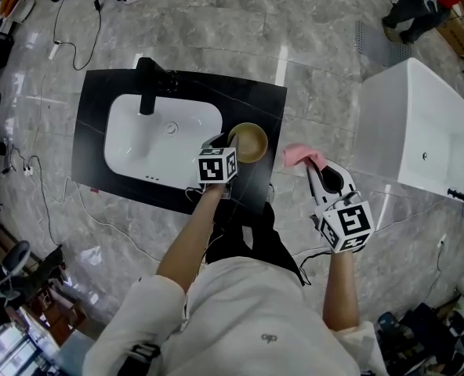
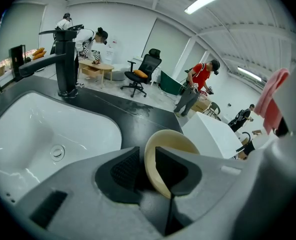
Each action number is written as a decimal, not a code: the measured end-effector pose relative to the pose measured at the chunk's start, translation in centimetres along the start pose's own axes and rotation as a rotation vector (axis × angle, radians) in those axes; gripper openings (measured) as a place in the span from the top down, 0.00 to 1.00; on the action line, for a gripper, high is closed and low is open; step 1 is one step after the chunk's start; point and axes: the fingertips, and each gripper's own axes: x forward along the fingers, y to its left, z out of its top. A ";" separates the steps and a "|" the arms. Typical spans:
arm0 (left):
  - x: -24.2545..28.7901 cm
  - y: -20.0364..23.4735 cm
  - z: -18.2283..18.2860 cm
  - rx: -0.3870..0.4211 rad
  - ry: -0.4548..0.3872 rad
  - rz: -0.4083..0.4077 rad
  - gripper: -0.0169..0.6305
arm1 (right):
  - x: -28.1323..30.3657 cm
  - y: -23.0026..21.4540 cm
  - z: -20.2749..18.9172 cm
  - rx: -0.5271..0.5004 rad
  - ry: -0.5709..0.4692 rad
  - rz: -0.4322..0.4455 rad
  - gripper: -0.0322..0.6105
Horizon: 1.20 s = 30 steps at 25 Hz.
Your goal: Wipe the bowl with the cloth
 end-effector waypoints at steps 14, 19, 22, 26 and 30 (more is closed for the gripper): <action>-6.8 2.6 3.4 -0.017 -0.112 0.090 0.82 | -0.8 0.0 3.4 -0.024 -0.070 0.027 0.93; -10.7 2.0 5.2 0.013 -0.172 0.097 0.88 | -1.2 0.2 5.1 -0.019 -0.107 0.029 0.93; -12.9 0.9 6.8 0.056 -0.224 0.094 0.92 | -1.4 0.4 6.6 -0.037 -0.142 0.037 0.93; -17.2 -0.8 10.3 0.110 -0.319 0.076 0.94 | -2.1 1.2 10.2 -0.081 -0.195 0.049 0.93; -21.5 -2.7 13.1 0.136 -0.422 0.053 0.95 | -2.9 2.1 13.0 -0.119 -0.235 0.066 0.93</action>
